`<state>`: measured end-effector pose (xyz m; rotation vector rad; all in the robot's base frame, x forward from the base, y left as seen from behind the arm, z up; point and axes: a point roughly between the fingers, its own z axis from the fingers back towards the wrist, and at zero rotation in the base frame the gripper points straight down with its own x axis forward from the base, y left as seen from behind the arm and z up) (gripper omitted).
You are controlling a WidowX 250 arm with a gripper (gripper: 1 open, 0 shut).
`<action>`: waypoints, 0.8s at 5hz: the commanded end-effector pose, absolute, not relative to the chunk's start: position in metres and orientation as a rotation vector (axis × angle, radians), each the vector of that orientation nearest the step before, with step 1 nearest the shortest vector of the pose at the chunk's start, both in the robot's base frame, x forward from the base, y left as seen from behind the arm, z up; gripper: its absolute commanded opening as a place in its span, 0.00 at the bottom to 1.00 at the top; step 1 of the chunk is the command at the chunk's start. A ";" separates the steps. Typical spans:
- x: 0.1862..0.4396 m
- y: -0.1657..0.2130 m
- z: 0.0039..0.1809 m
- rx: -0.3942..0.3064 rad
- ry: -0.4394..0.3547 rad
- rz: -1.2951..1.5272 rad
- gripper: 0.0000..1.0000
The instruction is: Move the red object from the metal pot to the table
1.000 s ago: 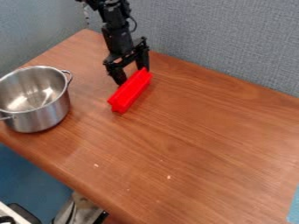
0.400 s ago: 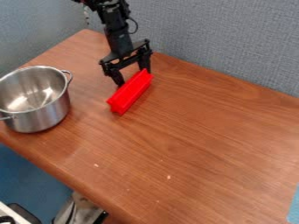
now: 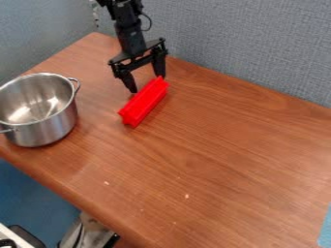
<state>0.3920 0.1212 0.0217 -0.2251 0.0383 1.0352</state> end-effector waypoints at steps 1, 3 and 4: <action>0.395 0.116 0.071 -0.247 -0.051 1.035 1.00; 0.397 0.099 0.085 -0.208 -0.021 0.991 1.00; 0.401 0.088 0.088 -0.159 0.006 0.931 1.00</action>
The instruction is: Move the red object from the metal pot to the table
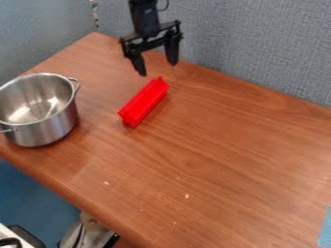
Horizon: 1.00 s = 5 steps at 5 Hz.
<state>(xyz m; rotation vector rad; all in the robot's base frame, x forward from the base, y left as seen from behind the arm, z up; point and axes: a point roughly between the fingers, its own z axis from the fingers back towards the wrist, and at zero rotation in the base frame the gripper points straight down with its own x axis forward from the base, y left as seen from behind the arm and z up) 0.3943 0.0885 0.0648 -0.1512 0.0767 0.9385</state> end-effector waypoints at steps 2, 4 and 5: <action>0.404 0.087 0.078 -0.134 0.031 0.873 1.00; 0.419 0.080 0.084 -0.131 -0.039 0.953 1.00; 0.401 0.085 0.088 -0.132 -0.011 0.941 1.00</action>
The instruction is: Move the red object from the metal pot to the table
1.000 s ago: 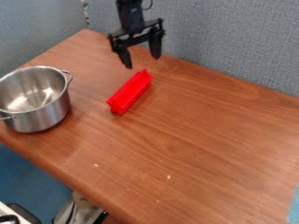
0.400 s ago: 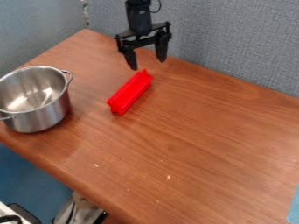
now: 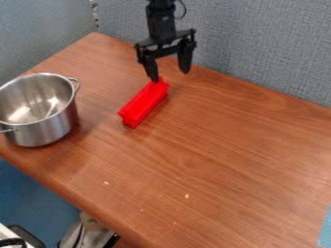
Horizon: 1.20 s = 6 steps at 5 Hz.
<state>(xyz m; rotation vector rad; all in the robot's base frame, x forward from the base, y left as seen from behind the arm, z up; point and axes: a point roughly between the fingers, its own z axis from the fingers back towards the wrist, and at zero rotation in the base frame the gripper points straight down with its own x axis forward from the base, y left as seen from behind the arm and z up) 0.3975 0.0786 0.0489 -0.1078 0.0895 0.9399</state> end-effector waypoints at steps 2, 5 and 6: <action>0.368 0.095 0.099 -0.122 0.030 0.908 1.00; 0.380 0.080 0.062 -0.007 -0.006 0.834 1.00; 0.396 0.077 0.043 0.033 0.030 0.826 1.00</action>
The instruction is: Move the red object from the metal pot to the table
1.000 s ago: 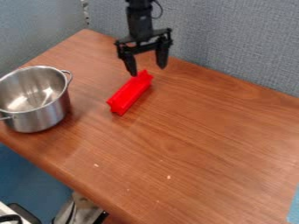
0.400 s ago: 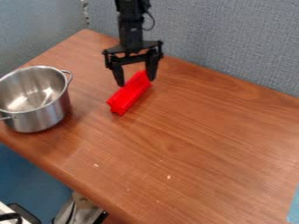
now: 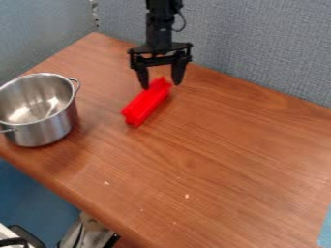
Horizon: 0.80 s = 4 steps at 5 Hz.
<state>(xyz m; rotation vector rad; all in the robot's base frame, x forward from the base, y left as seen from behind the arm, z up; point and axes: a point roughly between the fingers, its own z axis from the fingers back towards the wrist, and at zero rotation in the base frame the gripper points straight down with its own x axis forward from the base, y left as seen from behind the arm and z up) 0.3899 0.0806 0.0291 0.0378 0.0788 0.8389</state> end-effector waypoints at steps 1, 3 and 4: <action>0.387 0.077 0.031 0.046 0.056 0.726 1.00; 0.366 0.076 0.020 0.079 0.107 0.527 1.00; 0.366 0.076 0.020 0.052 0.108 0.491 1.00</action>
